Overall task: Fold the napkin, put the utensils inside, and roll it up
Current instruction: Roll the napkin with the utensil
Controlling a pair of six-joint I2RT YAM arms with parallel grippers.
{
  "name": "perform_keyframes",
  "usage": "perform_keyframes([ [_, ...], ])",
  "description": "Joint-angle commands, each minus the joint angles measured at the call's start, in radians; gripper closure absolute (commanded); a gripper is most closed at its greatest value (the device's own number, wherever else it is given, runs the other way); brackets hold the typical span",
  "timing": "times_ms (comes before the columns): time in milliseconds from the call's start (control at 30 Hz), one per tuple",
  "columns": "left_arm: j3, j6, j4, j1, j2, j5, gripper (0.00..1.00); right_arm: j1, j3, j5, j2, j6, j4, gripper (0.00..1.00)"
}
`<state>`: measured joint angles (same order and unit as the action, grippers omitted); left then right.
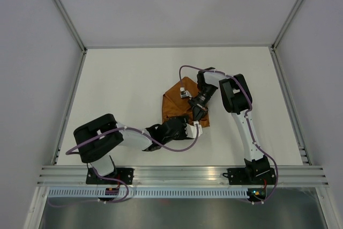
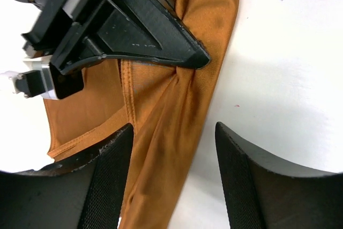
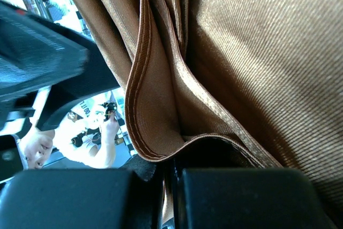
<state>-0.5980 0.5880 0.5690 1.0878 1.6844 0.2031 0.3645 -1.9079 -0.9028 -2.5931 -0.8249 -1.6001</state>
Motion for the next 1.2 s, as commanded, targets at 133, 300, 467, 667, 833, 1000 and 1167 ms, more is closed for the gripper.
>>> perform_keyframes([
  [133,-0.003,-0.079,-0.122,-0.002,-0.104,-0.128,0.34,-0.012,0.001,0.19,-0.094,-0.074,0.149,0.99],
  [300,-0.025,-0.099,-0.194,-0.005,-0.065,-0.188,0.46,-0.015,-0.002,0.191,-0.098,-0.066,0.149,0.99],
  [467,-0.054,-0.093,-0.204,-0.014,-0.011,-0.199,0.43,-0.018,-0.003,0.189,-0.098,-0.068,0.147,1.0],
  [667,-0.083,-0.083,-0.198,-0.043,0.029,-0.199,0.41,-0.021,-0.006,0.189,-0.101,-0.066,0.147,0.99],
  [833,-0.106,-0.076,-0.225,-0.069,0.052,-0.248,0.41,-0.019,-0.006,0.189,-0.101,-0.063,0.147,1.0],
  [1000,-0.123,-0.085,-0.277,-0.088,0.072,-0.301,0.42,-0.022,-0.006,0.188,-0.102,-0.063,0.147,1.0],
  [1167,-0.149,-0.083,-0.336,-0.092,0.107,-0.341,0.48,-0.021,-0.008,0.186,-0.102,-0.062,0.147,1.0],
])
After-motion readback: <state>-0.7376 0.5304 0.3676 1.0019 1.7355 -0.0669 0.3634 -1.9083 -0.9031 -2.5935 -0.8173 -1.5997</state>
